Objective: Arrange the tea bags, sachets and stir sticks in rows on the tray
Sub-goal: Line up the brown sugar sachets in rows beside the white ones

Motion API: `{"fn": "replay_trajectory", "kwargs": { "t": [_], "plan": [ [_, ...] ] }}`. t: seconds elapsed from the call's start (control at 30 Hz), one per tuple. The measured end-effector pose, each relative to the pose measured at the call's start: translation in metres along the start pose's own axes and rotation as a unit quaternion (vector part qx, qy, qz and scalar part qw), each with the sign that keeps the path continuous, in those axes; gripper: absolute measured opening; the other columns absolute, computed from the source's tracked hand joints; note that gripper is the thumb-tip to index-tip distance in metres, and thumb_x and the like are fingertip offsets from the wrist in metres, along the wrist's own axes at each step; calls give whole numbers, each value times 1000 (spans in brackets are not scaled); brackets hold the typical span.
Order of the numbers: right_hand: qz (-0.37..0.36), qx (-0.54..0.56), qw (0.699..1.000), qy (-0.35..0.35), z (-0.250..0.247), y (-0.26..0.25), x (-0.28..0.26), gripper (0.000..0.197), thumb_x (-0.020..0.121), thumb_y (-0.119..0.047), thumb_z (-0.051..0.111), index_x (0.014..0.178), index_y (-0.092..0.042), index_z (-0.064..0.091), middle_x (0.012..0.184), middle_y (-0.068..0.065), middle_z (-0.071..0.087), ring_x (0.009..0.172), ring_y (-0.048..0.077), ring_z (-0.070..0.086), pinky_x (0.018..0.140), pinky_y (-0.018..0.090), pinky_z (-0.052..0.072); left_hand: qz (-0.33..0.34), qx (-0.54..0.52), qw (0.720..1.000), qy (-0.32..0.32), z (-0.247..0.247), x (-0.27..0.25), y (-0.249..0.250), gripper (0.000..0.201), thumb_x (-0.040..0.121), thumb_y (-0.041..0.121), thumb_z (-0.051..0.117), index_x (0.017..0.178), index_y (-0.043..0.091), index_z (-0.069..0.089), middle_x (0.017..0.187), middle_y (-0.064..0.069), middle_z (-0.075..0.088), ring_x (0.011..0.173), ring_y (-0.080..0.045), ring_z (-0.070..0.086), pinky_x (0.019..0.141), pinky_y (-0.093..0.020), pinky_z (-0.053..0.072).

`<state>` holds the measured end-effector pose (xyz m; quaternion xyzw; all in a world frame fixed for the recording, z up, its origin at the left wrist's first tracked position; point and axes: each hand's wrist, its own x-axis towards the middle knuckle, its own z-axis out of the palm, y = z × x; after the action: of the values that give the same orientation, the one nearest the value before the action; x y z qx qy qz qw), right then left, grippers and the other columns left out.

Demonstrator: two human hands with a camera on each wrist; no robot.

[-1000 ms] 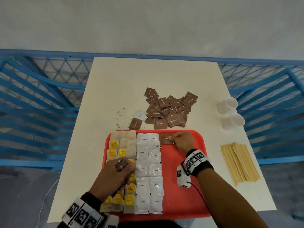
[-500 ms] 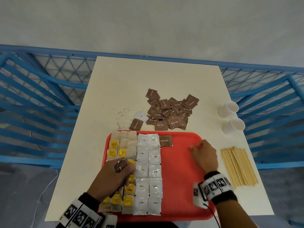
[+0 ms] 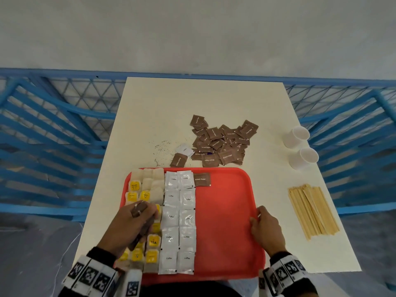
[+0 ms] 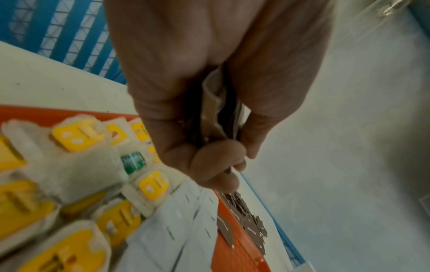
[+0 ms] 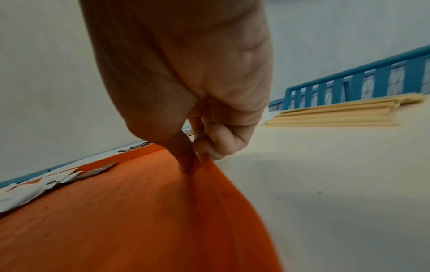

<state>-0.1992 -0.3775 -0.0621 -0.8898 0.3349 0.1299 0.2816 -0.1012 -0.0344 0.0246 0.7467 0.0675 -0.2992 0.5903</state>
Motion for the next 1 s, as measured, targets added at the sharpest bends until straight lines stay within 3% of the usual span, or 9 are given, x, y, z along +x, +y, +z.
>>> {"fn": "replay_trajectory", "kwargs": {
  "t": [0.1,0.23,0.43,0.57,0.63,0.7,0.77,0.87,1.0],
  "plan": [
    [-23,4,1000,-6,12,-10,-4,8,95,-22,54,97,-18,47,86,3,61,76,26,54,68,35,43,-16,-16,1000,-9,5,-3,-5,22,98,13,59,91,-8,65,64,-20,58,44,-14,54,37,-20,37],
    [-31,4,999,-12,15,-17,-4,9,94,-21,54,98,-17,48,88,5,62,81,30,59,71,38,48,-48,-50,996,-54,11,-2,-6,9,95,6,62,98,-1,67,84,-28,68,65,-30,59,45,-27,45],
    [-27,-9,999,-19,-2,-28,-11,32,94,-39,59,114,-16,51,103,7,63,95,30,63,80,42,52,-36,-97,983,-153,27,-3,11,30,91,6,69,115,-3,53,101,-26,70,72,-32,66,46,-28,49],
    [-209,80,974,48,-36,-81,-39,23,88,-36,70,103,-20,64,86,-10,63,77,5,61,73,24,46,-20,-55,974,-217,36,-5,24,35,88,11,74,108,-5,50,96,-33,67,65,-32,64,44,-27,46],
    [-279,140,950,-21,-51,-121,-61,17,84,-30,76,97,-21,70,78,-18,61,72,-4,57,68,10,40,-15,-11,969,-245,44,-7,31,38,88,14,75,105,-7,50,82,-31,66,50,-25,59,39,-24,42],
    [-290,142,938,-122,-57,-148,-75,15,82,-29,78,93,-22,72,73,-18,62,66,-7,54,64,10,41,-10,15,967,-256,52,-10,38,34,89,12,73,105,-8,51,69,-19,64,41,-15,55,36,-21,40],
    [-291,151,930,-164,-55,-155,-78,7,83,-27,78,84,-22,73,64,-20,62,59,-4,54,59,10,40,1,43,967,-253,56,-12,43,34,90,14,73,106,-7,53,65,-12,65,40,-16,55,35,-20,39],
    [-255,233,927,-148,-54,-149,-70,9,84,-19,76,77,-17,73,65,-14,68,56,-2,55,59,12,42,38,43,977,-204,53,-14,42,31,90,27,74,96,0,60,69,-23,67,51,-30,55,42,-27,41],
    [-154,359,907,-157,-54,-139,-68,13,91,-13,68,81,-5,71,60,-3,64,48,3,50,49,16,40,70,-43,992,-99,45,-15,42,37,89,32,72,93,-4,64,71,-28,67,54,-32,56,41,-25,41]
  ]
}}
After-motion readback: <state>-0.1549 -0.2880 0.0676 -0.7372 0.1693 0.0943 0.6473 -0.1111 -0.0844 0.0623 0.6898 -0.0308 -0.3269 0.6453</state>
